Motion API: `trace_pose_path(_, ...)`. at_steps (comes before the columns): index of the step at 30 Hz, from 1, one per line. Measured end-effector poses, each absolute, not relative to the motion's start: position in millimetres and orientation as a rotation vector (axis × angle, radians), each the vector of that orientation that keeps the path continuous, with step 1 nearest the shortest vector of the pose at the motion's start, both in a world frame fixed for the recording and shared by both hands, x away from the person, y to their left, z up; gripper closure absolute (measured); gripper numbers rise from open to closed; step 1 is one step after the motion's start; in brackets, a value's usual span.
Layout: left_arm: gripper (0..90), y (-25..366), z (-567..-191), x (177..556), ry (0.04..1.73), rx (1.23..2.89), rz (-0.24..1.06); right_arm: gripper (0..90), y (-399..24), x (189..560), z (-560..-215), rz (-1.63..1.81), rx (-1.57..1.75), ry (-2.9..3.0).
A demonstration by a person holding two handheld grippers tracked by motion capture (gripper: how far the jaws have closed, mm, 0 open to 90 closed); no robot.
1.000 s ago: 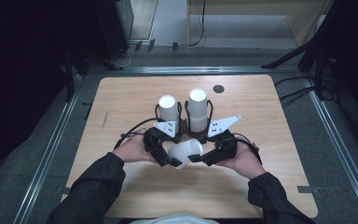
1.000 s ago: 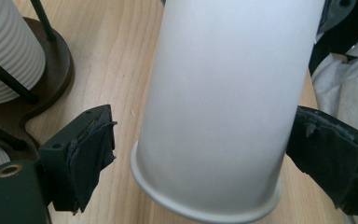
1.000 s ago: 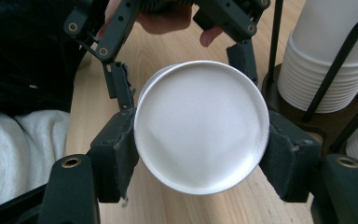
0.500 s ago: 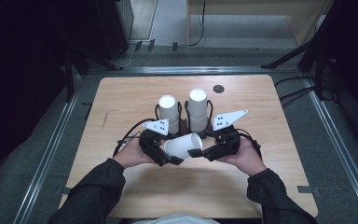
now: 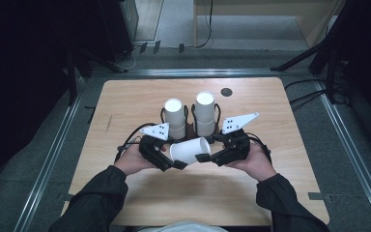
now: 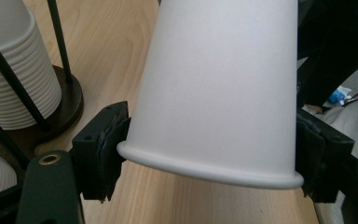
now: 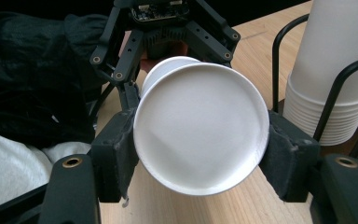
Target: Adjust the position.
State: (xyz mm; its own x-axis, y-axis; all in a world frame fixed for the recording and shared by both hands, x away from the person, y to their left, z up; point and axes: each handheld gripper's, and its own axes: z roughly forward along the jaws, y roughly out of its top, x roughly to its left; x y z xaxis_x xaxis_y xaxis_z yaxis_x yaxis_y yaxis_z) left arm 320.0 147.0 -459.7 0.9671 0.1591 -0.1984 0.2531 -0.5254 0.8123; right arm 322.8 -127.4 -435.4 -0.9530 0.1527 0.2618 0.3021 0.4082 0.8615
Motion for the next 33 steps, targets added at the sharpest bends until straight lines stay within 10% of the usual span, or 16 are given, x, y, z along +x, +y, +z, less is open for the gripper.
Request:
trace_pose_path(6, 22.6, 150, -454, 319, 0.303, 2.188, -0.106, 22.6, -125, 321, -436, -1.572, -0.42, -2.547)
trace_pose_path(33, 22.5, 124, -462, 332, 0.196, 2.541, -0.179, 23.3, -115, 314, -460, -1.361, -0.348, -2.763)
